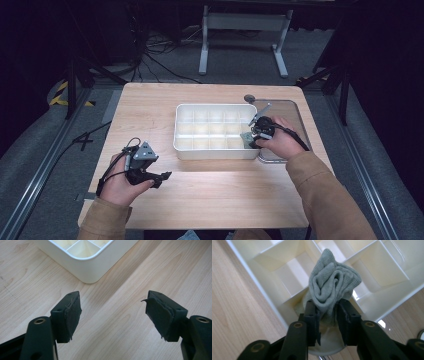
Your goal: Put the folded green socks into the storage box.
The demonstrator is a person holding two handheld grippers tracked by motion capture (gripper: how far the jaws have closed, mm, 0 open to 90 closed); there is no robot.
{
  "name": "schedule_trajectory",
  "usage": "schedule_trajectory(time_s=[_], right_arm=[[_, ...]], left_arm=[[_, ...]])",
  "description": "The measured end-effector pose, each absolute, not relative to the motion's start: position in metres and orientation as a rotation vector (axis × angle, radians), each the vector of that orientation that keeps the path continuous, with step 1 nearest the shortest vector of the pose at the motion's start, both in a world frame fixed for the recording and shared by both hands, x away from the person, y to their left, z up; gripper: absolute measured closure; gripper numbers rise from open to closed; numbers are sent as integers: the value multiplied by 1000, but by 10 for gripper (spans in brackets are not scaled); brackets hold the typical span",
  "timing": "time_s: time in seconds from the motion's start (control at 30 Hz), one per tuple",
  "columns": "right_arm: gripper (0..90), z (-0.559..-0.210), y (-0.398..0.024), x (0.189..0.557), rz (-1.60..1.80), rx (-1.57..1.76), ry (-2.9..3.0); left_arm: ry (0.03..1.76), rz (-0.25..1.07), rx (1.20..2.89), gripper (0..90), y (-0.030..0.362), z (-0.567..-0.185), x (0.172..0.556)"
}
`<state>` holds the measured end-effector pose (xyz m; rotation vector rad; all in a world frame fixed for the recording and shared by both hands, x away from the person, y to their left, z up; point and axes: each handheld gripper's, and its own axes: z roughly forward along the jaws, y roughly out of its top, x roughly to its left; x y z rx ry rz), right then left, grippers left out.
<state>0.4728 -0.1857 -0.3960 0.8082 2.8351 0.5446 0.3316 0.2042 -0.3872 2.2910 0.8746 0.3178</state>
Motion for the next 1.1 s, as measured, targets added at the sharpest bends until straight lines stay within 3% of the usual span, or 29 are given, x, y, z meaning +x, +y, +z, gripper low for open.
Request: schedule_trajectory(time_s=[0.27, 0.4, 0.47, 0.5, 0.53, 0.6, 0.63, 1.1], right_arm=[[408, -382, -182, 477, 627, 849, 2818], [385, -388, -174, 481, 628, 895, 2782], [438, -390, -170, 484, 616, 906, 2753], [527, -390, -169, 487, 615, 900, 2743], [527, -390, -169, 487, 615, 900, 2743], [703, -387, -167, 488, 590, 890, 2759], [728, -386, -166, 487, 576, 878, 2767], [760, -413, -160, 488, 386, 898, 2850]], left_arm=[[874, 313, 2294, 289, 204, -388, 332], [875, 311, 2303, 288, 204, -389, 332], [873, 312, 2306, 288, 204, -390, 332], [876, 311, 2302, 288, 204, -390, 332], [876, 311, 2302, 288, 204, -390, 332], [887, 305, 2289, 287, 205, -390, 332], [876, 313, 2295, 286, 206, -389, 332], [883, 307, 2293, 285, 205, -390, 332]])
